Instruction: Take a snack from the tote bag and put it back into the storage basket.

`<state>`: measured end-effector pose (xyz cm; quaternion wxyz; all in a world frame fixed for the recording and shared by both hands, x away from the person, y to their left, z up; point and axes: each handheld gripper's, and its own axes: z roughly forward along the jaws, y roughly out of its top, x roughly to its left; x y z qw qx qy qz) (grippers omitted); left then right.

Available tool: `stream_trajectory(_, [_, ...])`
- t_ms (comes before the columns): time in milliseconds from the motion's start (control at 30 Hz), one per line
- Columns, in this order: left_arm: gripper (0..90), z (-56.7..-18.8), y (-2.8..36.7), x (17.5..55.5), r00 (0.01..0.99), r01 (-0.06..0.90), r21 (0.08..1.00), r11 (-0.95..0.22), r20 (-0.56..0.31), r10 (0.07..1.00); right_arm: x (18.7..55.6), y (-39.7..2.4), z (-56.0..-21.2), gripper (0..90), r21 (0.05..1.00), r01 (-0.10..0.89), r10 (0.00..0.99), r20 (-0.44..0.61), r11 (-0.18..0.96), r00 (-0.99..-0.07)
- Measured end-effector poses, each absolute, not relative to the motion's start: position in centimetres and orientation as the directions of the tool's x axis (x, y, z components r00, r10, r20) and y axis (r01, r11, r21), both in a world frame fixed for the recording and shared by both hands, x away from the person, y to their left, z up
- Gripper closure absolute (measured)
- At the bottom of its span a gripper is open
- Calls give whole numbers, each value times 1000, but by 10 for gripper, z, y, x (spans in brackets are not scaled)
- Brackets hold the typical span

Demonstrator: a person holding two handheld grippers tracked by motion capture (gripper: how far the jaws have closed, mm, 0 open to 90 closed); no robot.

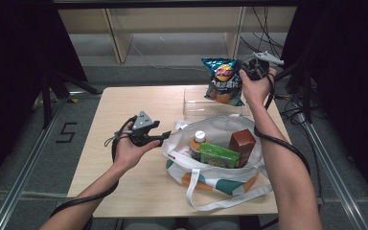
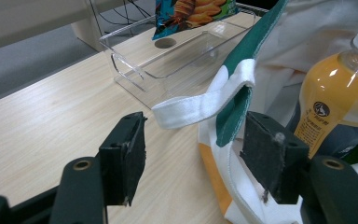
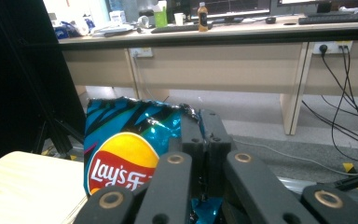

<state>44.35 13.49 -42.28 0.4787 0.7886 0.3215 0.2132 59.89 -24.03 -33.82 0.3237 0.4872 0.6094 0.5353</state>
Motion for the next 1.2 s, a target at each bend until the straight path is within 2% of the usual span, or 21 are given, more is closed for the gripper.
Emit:
stream_trajectory(200, [386,-423,135,443,700,304,892,-334,28,714,602,-242,-342,900,968,248,943,107,-27,-316])
stream_trajectory(433, [386,-422,135,443,701,302,892,-337,32,712,604,-240,-345,900,961,273,944,133,-49,-301])
stream_trajectory(467, [386,-422,135,443,701,301,892,-337,32,712,605,-241,-345,900,965,261,944,113,-30,-309])
stream_trajectory(500, [386,-423,135,443,703,300,892,-337,31,710,604,-240,-345,900,958,282,944,139,-52,-300])
stream_trajectory(1200, [386,-424,134,443,701,305,891,-336,29,713,612,-242,-358,900,954,298,946,136,-45,-293])
